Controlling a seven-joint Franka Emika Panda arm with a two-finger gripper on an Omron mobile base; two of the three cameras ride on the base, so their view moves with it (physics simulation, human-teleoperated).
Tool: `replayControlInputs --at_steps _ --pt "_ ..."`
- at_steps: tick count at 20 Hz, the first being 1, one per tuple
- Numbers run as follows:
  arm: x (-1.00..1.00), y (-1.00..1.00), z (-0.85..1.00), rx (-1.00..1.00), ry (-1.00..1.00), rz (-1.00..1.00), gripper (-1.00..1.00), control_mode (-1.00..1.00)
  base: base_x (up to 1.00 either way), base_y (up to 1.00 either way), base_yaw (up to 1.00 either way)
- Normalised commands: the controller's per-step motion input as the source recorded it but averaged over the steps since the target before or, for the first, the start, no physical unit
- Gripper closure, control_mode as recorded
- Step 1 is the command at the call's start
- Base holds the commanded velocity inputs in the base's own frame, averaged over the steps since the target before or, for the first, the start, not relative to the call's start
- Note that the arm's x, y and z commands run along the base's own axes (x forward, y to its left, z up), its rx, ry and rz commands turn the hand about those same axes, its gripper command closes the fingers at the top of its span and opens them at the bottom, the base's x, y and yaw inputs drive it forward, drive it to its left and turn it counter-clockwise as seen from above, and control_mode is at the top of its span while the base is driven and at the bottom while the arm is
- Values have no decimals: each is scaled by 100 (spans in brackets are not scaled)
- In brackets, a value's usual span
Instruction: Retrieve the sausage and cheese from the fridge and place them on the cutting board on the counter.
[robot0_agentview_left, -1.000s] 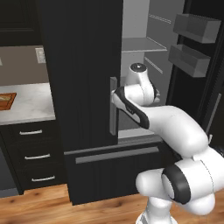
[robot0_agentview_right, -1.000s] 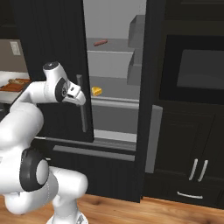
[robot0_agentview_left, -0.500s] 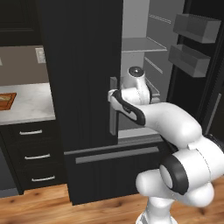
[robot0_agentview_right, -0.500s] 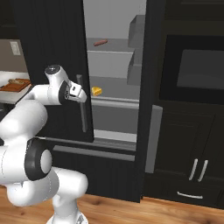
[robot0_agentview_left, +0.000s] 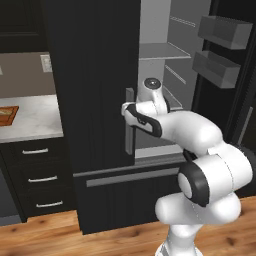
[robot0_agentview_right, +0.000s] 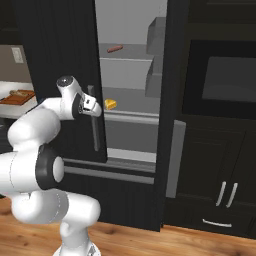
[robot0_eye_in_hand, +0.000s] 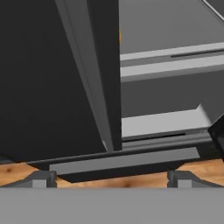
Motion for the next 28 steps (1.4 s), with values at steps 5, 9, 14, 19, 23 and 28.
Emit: replayControlInputs --at_steps 5,9,14,19,23,28 --pt "29 8 -8 1 -1 3 -100 -100 0 0 0" --pt "22 9 -21 1 -1 5 -100 -100 0 0 0" --pt "35 1 -18 0 -2 3 -100 -100 0 0 0" --pt "37 0 -11 0 -3 0 -100 -100 0 0 0" --pt "33 0 -9 0 0 0 -100 -100 0 0 0" --pt "37 0 -11 0 0 0 -100 -100 0 0 0"
